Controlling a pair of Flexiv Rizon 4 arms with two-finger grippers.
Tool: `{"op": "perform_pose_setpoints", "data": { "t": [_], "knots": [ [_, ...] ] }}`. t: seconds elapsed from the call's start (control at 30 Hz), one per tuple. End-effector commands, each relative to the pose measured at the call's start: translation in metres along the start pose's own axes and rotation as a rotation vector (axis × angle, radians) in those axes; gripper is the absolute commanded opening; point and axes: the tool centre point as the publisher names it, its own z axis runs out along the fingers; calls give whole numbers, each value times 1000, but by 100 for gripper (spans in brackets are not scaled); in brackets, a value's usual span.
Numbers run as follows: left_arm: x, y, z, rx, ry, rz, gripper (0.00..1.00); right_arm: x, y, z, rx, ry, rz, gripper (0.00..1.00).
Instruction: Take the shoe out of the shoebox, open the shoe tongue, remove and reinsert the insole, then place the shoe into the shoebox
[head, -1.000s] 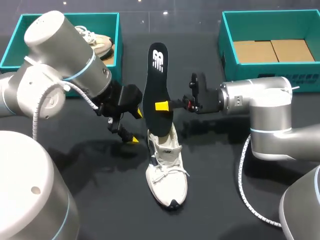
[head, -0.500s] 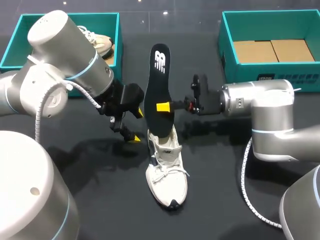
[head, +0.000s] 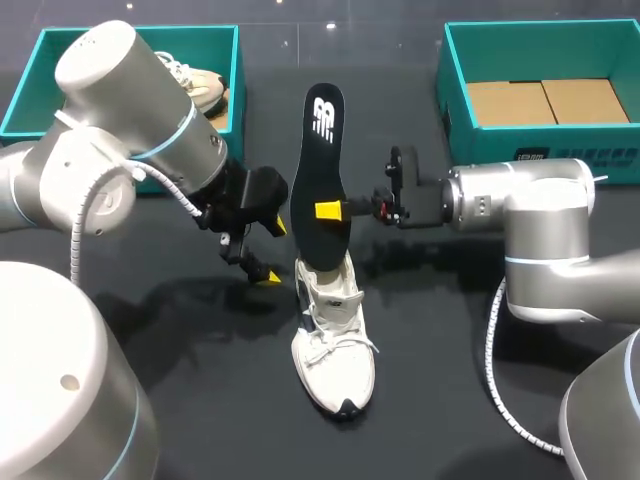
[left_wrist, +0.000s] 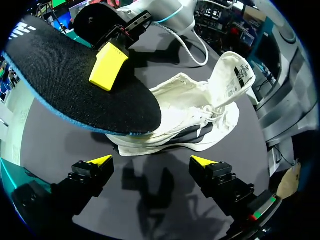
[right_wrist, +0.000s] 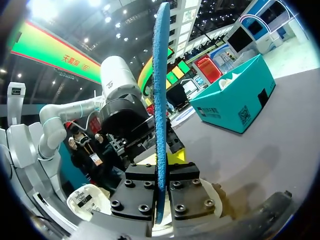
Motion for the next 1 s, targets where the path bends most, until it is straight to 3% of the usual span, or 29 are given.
{"op": "perform_pose_setpoints", "data": {
  "t": [0.03, 0.43, 1.0],
  "knots": [
    [0, 0, 1, -2, -1, 0, 100, 2, -7, 0, -19, -20, -12, 0],
    [0, 0, 1, -2, -1, 0, 100, 9, -2, 1, -20, -76, -63, 0],
    [0, 0, 1, -2, -1, 0, 100, 2, -3, -9, -27, -90, -48, 0]
  ]
}}
